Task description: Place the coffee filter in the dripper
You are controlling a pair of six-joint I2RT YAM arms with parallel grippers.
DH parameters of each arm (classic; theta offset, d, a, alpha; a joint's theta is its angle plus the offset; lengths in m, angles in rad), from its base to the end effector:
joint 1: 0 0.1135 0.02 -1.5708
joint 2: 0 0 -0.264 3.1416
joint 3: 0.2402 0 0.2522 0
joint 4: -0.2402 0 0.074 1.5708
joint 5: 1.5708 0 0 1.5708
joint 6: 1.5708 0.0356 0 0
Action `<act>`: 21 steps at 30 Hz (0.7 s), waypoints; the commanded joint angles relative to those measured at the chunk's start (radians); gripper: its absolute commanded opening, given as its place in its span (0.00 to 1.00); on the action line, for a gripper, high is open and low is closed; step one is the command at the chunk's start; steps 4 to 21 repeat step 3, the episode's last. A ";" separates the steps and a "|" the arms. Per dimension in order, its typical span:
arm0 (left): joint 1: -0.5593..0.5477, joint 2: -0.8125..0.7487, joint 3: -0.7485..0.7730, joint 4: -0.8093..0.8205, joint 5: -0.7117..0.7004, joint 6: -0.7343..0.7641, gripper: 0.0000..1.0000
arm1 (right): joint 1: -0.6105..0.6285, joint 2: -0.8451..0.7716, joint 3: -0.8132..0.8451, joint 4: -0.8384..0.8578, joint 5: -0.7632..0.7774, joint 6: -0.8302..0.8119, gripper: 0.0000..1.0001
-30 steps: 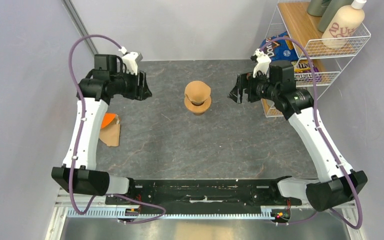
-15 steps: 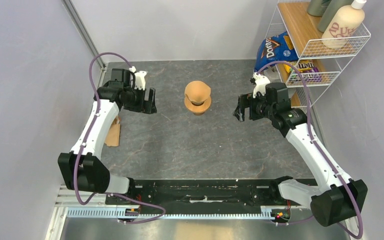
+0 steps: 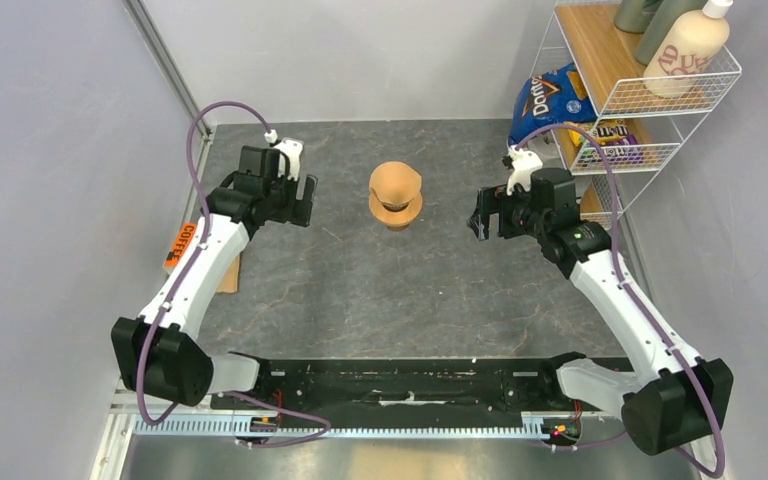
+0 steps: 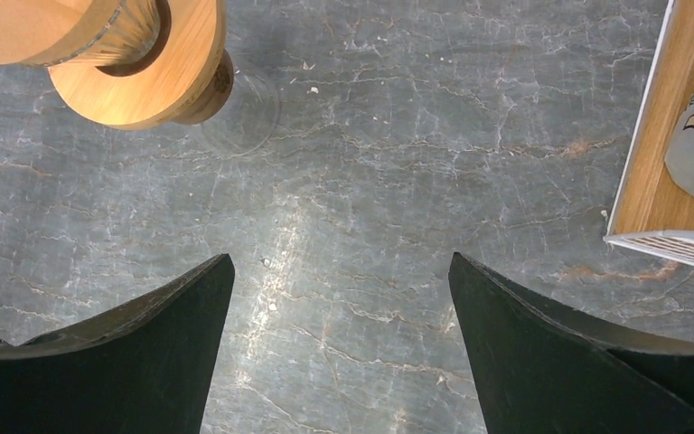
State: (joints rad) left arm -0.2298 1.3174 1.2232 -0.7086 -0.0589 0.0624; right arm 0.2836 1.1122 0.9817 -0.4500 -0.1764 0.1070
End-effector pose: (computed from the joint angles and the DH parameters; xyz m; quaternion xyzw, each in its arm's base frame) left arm 0.2726 -0.0616 0.3270 0.1240 0.9185 -0.0041 0.3754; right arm 0.2335 0.0746 0.3180 -0.1190 0.8694 0.1679 0.4493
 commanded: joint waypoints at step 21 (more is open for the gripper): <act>-0.002 -0.027 0.014 0.073 -0.054 -0.032 0.94 | -0.005 -0.026 0.006 0.052 0.013 -0.005 0.97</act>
